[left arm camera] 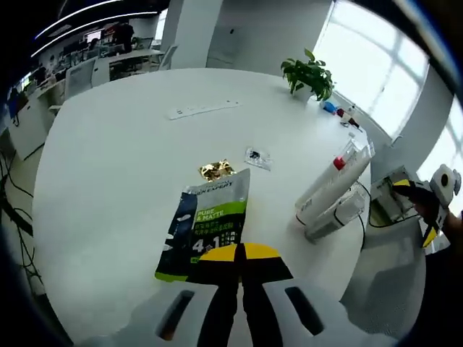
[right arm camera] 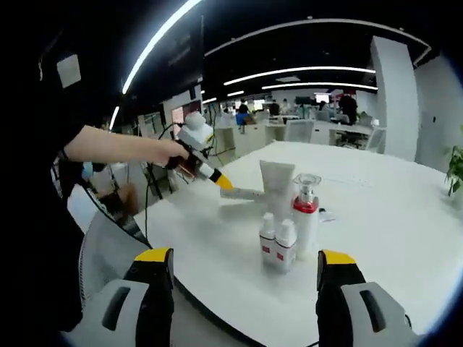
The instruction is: Arrange the skincare products in the storage area until every visible bottle or jar stands upright without overlapping.
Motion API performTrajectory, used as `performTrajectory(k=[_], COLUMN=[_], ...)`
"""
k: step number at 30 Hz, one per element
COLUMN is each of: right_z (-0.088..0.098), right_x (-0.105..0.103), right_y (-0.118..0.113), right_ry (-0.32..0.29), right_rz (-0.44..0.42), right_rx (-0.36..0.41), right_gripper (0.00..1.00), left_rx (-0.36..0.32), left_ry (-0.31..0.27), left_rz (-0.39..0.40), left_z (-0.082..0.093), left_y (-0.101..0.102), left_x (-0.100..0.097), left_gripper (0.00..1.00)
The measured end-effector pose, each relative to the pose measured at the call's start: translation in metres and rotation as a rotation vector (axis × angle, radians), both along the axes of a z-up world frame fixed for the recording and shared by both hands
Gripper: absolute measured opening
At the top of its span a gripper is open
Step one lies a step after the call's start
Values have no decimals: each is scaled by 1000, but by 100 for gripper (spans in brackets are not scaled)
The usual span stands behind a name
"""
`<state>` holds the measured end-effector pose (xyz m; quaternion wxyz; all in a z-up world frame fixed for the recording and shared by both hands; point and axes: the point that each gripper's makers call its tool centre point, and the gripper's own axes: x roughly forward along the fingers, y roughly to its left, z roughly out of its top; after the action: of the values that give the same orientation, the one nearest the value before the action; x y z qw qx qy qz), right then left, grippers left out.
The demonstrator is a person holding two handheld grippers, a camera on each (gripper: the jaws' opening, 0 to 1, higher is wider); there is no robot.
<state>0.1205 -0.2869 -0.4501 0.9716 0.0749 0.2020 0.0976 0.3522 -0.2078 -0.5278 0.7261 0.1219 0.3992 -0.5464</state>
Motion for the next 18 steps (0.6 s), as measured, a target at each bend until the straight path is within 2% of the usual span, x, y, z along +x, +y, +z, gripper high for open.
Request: performTrajectory(k=[3,6,10,12,18], right_z=[15,13,-2,-3,-4], right_x=[13,23,34,40,55], right_y=[20,34,54,65,81], right_ry=[-55,-55,8,15,27], right_rz=[3,-1,37,71,73], right_rx=[171,254,260,250,327], right_gripper=[82,79,74,74,71], left_rx=[-11,5,-5,-11,-37], left_ry=[-5,-35,-29,-30,-13], left_rz=[15,14,24,29,66], left_z=[2,0,-3,-3,-4], left_y=[9,19,26,30,43], left_x=[-14,-28,-51,-63,-81], left_gripper=[0,0,0,0,0])
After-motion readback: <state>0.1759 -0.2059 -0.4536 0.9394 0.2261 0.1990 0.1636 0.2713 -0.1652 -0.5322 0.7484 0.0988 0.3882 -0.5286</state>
